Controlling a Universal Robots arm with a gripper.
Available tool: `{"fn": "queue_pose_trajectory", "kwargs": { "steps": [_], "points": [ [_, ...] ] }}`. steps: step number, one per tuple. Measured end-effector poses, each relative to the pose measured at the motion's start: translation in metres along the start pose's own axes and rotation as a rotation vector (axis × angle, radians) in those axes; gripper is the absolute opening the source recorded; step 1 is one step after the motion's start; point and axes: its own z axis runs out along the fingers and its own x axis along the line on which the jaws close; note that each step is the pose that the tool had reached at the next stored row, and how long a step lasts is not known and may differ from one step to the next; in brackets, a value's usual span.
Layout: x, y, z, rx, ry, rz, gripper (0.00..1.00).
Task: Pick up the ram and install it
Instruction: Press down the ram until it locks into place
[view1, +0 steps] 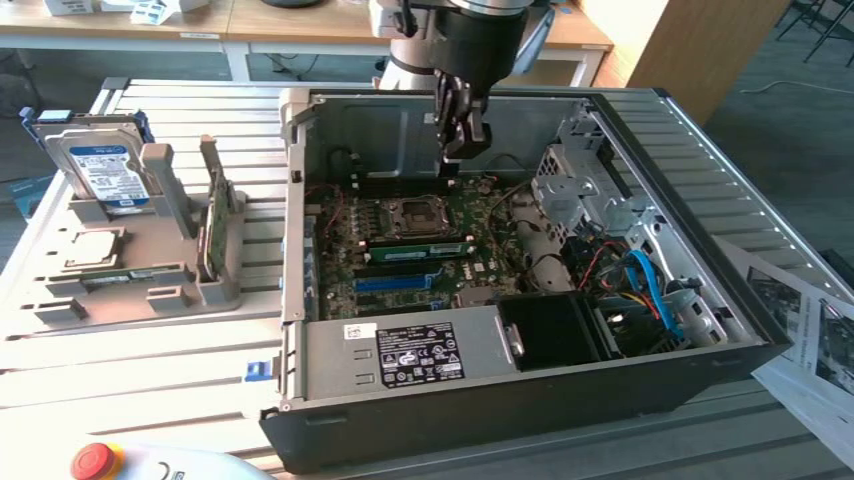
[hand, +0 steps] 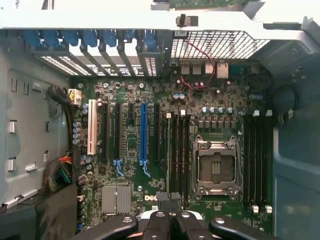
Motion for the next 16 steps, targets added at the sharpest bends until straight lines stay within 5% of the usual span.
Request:
{"fn": "queue_pose_trajectory", "kwargs": {
  "steps": [16],
  "points": [
    [0.0,-0.004,-0.0049,-0.0001,0.0007,0.0,0.11]
  ]
}}
